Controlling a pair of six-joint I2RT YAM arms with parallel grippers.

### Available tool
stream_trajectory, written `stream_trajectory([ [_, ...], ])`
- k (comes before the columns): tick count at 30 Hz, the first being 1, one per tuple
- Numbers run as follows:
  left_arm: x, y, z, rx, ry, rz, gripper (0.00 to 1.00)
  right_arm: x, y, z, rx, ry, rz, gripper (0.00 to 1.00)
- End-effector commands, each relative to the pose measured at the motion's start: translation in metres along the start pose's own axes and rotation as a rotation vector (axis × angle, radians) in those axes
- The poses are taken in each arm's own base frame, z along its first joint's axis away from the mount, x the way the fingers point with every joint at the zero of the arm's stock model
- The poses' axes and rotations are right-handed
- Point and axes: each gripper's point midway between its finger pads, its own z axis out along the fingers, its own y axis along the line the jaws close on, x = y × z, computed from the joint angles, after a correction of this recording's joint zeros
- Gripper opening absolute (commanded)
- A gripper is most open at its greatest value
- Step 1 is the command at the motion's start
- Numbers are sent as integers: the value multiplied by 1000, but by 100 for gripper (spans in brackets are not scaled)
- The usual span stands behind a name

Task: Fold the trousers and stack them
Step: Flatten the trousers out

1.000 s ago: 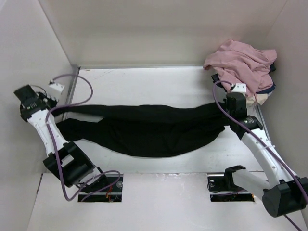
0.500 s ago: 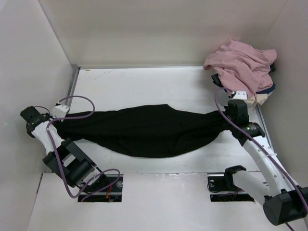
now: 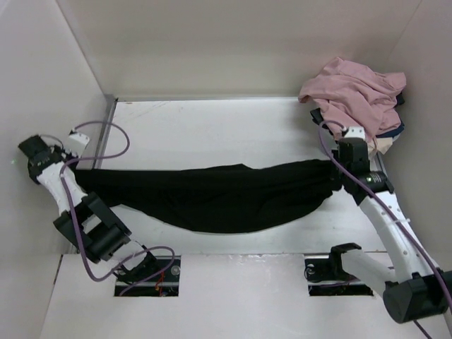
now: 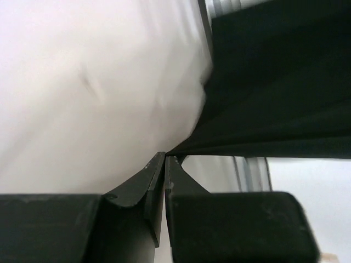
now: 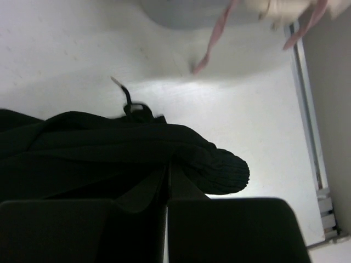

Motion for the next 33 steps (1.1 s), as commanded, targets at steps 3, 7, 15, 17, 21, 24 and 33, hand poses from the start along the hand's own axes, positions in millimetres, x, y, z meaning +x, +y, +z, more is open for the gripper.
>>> stream_trajectory([
  [3, -123, 103, -5, -295, -206, -57, 3, -107, 10, 5, 11, -231, -23, 1],
  [7, -164, 120, 31, -275, -188, -73, 4, -143, 31, 45, 14, -214, -69, 0],
  [15, -165, 102, 100, -198, -87, -22, 5, -162, 59, 115, 33, -155, -177, 0],
  [17, -169, 99, 108, -196, -82, -15, 5, -168, 62, 125, 43, -153, -183, 0],
  [21, -179, 102, 120, -205, -83, -18, 6, -183, 68, 135, 48, -163, -195, 2],
  [24, -185, 105, 132, -219, -77, -21, 7, -187, 73, 145, 49, -157, -246, 4],
  [33, -210, 117, 169, -275, -86, -74, 18, -189, 79, 178, 107, -118, -249, 14],
])
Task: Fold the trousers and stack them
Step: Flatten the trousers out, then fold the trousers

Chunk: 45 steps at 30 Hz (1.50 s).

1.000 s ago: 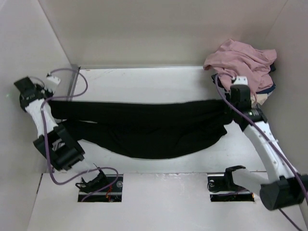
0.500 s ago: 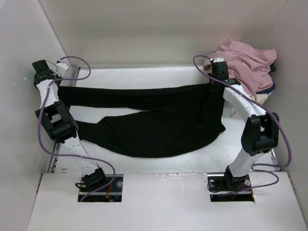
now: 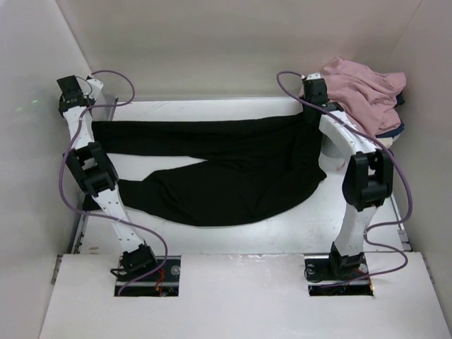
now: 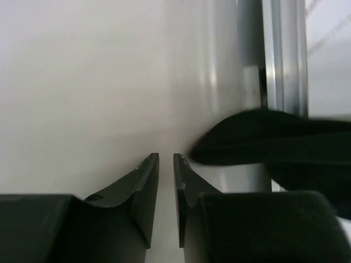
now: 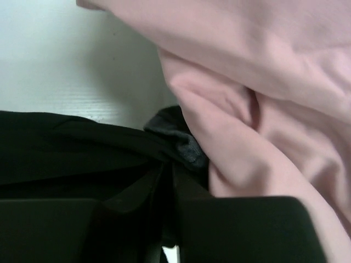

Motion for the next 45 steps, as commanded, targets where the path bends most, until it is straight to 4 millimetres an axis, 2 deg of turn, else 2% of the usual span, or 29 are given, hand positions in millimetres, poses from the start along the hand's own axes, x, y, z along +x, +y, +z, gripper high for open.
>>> stream_trajectory([
  [1, -23, 29, 0, -113, -36, -50, 22, -30, -7, 5, 55, -66, 29, 24],
  [4, -30, 18, 16, -123, -24, -33, 45, -48, 1, 3, 45, -99, 40, 49],
  [6, -32, 6, 21, -105, -8, -11, 52, -65, 6, -10, 33, -138, 38, 55],
  [8, -38, -1, 13, -85, -16, -11, 54, -83, 12, -34, 3, -194, 27, 60],
  [10, -47, -7, -4, -51, -52, -16, 55, -95, 22, -61, -38, -247, 3, 66],
  [12, -57, -22, -29, 14, -96, 6, 55, -99, 31, -82, -87, -280, -29, 71],
  [15, -63, -50, -71, 95, -144, 64, 56, -91, 37, -99, -134, -283, -36, 75],
  [18, -61, -63, -105, 129, -159, 103, 56, -84, 45, -117, -227, -276, -18, 75],
  [20, -56, -64, -132, 132, -168, 110, 56, -77, 55, -135, -320, -264, 8, 74],
  [21, -52, -67, -144, 143, -164, 110, 56, -70, 62, -146, -372, -243, 32, 73],
  [23, -30, -77, -170, 192, -117, 104, 56, -40, 77, -170, -466, -143, 122, 72],
  [26, 21, -94, -204, 278, 3, 77, 55, 25, 89, -194, -517, 40, 266, 70],
  [28, 68, -102, -224, 304, 101, -8, 54, 63, 88, -202, -505, 109, 351, 69],
  [29, 81, -103, -228, 302, 124, -41, 53, 84, 86, -203, -483, 143, 400, 67],
  [30, 105, -106, -231, 297, 165, -109, 52, 103, 84, -204, -457, 167, 452, 65],
  [33, 152, -124, -230, 324, 257, -296, 50, 155, 69, -197, -361, 251, 592, 64],
  [35, 171, -138, -221, 353, 291, -424, 48, 175, 52, -188, -289, 268, 669, 64],
  [37, 183, -144, -208, 358, 310, -536, 46, 186, 36, -177, -231, 270, 723, 64],
  [40, 188, -147, -190, 336, 318, -651, 46, 203, 20, -162, -173, 302, 714, 66],
  [45, 213, -134, -169, 221, 375, -860, 46, 223, 14, -142, -128, 355, 717, 70],
])
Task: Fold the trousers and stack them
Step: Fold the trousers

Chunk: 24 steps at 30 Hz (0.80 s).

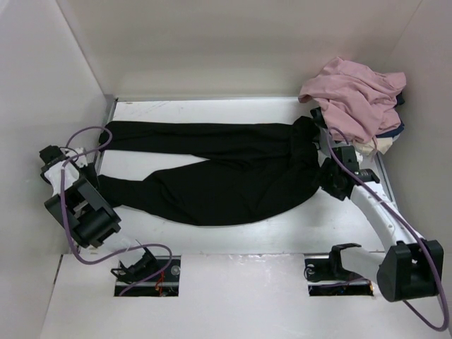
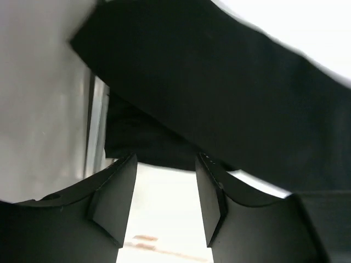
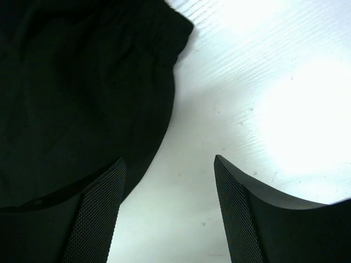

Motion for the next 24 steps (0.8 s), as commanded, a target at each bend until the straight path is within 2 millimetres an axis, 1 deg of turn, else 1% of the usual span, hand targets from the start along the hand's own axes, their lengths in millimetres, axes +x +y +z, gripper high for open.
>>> stream_trajectory([
  [1, -18, 26, 6, -53, -94, -236, 45, -9, -1, 14, 0, -32, 34, 71],
  [4, -6, 37, 17, -55, -48, -311, 44, -8, -3, 23, 15, -22, 42, 74],
  [6, 4, 41, 28, -60, 2, -300, 42, -7, -3, 30, 25, -10, 39, 76],
  [8, 12, 49, 36, -101, 34, -252, 42, -4, -3, 39, 33, 10, 34, 77],
  [9, 13, 49, 38, -104, 32, -242, 42, -4, -2, 43, 33, 16, 34, 77],
  [11, 6, 42, 37, -80, 7, -216, 44, 0, 0, 52, 32, 40, 31, 77],
  [13, -3, 30, 33, -44, -16, -189, 44, 2, 5, 59, 26, 61, 27, 77],
  [15, -5, 24, 34, -32, -13, -163, 43, 1, 8, 67, 25, 67, 20, 77],
  [17, -2, 22, 40, -24, 10, -142, 32, -1, 12, 74, 21, 78, 21, 76],
  [18, -1, 21, 40, -14, 15, -137, 22, -2, 14, 77, 20, 84, 21, 76],
  [19, -2, 21, 39, -13, 17, -136, 15, -2, 16, 79, 19, 90, 17, 76],
  [20, -2, 21, 38, -12, 18, -135, 10, -2, 17, 82, 18, 94, 13, 76],
  [24, -7, 31, 22, -41, -11, -107, 1, -14, 25, 86, -7, 47, 22, 75],
])
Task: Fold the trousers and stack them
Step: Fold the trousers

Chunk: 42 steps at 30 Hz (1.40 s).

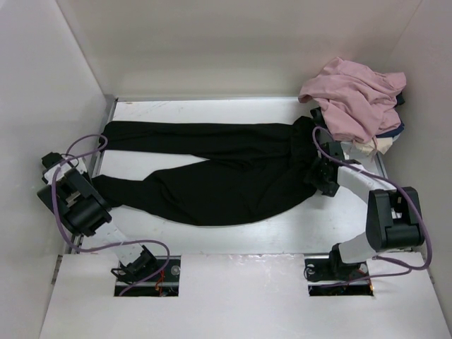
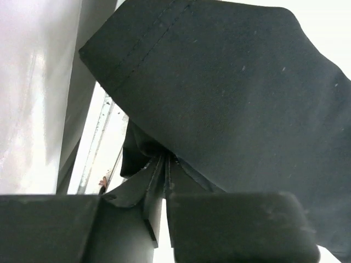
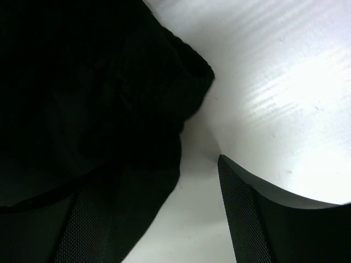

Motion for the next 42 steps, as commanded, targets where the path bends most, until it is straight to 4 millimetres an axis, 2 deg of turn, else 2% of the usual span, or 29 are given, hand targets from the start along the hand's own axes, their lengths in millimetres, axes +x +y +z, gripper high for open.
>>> stream_trajectory([
  [1, -24, 15, -31, -38, -97, 42, 0, -32, 24, -3, -83, -100, 22, 74],
  [3, -26, 21, -43, -63, -111, 80, 0, -35, 28, 1, -89, -100, 33, 64],
  [4, -25, 23, -49, -80, -111, 108, 0, -33, 30, 5, -87, -86, 37, 53],
  [7, -22, 31, -69, -138, -102, 209, 0, -19, 32, 12, -100, -18, 43, 7],
  [8, -19, 33, -77, -156, -93, 249, 0, -16, 30, 7, -104, -18, 58, 0],
  [10, -15, 39, -101, -199, -81, 336, 0, -17, 23, -20, -120, -57, 78, 0],
  [12, -12, 52, -128, -256, -75, 408, 0, -17, 11, -57, -124, -109, 96, 0],
  [16, -2, 75, -175, -348, -55, 518, 0, 1, -24, -122, -103, -170, 186, 0],
  [19, 0, 87, -202, -398, -46, 560, 0, 23, -49, -150, -85, -153, 275, 0],
  [23, -8, 104, -232, -447, -47, 592, 0, 47, -73, -177, -50, -135, 285, 0],
  [27, -24, 120, -254, -484, -63, 608, 1, 46, -105, -203, 46, -204, 271, 0],
  [30, -31, 117, -250, -469, -69, 629, 2, 40, -122, -213, 103, -250, 244, 0],
  [32, -37, 99, -235, -430, -78, 666, 2, 38, -128, -212, 119, -267, 243, 0],
  [35, -56, 72, -214, -400, -106, 720, 3, 29, -117, -201, 70, -269, 269, 0],
  [38, -96, 47, -205, -396, -173, 755, 3, 10, -102, -188, 17, -271, 270, 0],
  [41, -150, 25, -205, -410, -266, 773, 3, -34, -82, -172, -30, -326, 277, 0],
  [42, -163, 20, -208, -415, -289, 773, 3, -50, -72, -172, -54, -338, 281, 0],
])
